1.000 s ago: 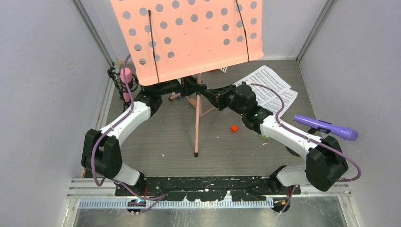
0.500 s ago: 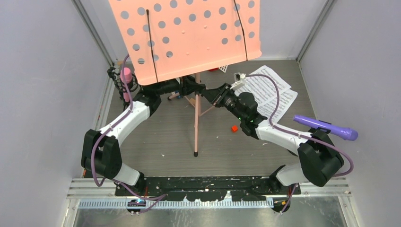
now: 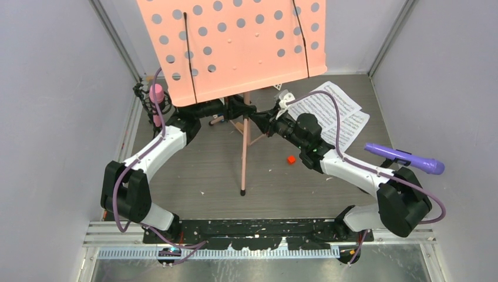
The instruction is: Pack up the instrument practice props
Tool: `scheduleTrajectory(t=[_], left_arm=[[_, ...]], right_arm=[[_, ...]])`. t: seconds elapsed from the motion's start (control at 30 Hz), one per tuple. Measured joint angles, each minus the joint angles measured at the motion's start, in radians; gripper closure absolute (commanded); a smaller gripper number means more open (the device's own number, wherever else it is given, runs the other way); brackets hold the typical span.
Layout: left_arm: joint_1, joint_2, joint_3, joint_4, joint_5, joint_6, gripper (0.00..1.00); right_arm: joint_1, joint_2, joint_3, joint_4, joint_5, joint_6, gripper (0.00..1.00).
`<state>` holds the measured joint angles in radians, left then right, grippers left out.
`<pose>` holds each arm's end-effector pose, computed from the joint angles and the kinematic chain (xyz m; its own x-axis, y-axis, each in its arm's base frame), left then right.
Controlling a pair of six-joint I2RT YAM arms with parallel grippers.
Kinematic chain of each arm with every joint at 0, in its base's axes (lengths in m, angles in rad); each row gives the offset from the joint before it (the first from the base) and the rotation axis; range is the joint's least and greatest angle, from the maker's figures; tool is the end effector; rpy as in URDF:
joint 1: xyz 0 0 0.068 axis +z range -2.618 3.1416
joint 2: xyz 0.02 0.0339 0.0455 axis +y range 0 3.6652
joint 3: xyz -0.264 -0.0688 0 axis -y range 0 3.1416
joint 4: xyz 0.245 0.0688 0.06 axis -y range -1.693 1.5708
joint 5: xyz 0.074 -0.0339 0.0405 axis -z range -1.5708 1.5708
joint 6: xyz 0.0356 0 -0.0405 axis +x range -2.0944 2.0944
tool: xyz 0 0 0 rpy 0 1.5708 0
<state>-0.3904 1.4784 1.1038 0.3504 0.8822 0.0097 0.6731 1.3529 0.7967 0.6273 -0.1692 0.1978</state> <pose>0.3060 -0.1556 0.3402 -0.0131 0.0121 -0.9998 0.9558 0.2938 -0.0090 0.2398 0.1989 0.3006 -0.0921 0.1743 -0.9804 -0.7422 0.6443 0.1843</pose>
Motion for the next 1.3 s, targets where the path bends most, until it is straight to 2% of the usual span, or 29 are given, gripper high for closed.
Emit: scheduleTrajectory(t=[0.27,0.57,0.9,1.13,1.2,1.3], left_arm=[[-0.009,-0.002,0.0,-0.003,0.022,0.001,1.0],[-0.023,-0.001,0.001,-0.004,0.015,0.003,1.0],[-0.026,0.0,0.002,-0.003,0.011,0.003,1.0],[-0.026,0.0,0.003,-0.004,0.011,0.003,1.0],[-0.026,0.0,0.003,-0.004,0.011,0.003,1.0],[-0.027,0.0,0.003,-0.004,0.011,0.003,1.0]], right_arm=[[0.008,-0.039,-0.024,-0.022,-0.074,-0.399,0.98],[0.042,-0.085,0.055,-0.286,-0.068,-0.877,0.99],[0.097,-0.087,0.084,-0.398,0.016,-1.273,1.0],[0.154,-0.081,0.088,-0.438,0.148,-1.546,0.99],[0.168,-0.076,0.088,-0.442,0.187,-1.624,0.96],[0.183,-0.072,0.085,-0.444,0.226,-1.711,0.81]])
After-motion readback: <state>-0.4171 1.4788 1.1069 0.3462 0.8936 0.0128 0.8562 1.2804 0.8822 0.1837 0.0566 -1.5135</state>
